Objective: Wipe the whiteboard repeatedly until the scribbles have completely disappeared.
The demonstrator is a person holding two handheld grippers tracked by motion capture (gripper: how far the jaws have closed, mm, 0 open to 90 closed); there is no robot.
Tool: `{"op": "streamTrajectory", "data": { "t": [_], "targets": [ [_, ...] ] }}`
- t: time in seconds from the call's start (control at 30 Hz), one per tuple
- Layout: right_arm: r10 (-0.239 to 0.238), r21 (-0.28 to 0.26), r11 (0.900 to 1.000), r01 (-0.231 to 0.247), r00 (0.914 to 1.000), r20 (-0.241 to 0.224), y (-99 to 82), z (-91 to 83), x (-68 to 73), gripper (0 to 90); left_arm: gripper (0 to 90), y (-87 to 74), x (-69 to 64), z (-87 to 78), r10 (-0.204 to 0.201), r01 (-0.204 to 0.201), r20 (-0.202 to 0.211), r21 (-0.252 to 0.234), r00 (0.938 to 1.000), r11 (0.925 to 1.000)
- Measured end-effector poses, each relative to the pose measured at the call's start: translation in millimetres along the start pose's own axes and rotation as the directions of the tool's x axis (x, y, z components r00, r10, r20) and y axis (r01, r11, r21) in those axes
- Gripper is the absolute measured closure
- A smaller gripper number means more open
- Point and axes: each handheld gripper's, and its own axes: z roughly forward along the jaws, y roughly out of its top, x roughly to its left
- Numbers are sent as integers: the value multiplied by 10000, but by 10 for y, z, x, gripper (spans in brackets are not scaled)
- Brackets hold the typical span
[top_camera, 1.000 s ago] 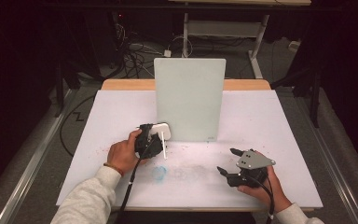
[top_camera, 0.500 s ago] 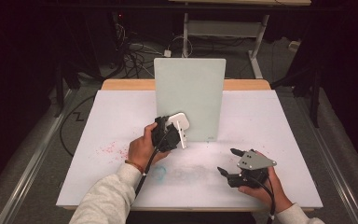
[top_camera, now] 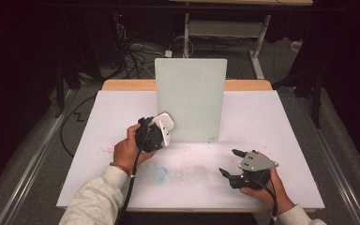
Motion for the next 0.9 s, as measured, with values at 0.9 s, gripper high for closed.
{"op": "streamTrajectory", "data": {
  "t": [0.9],
  "targets": [
    [-39, 134, 9999, 40, 10000, -91, -11, 20, 3, 239, 285, 514, 194, -121, -2487, 2528, 602, -752, 9667, 9646]
  ]
}}
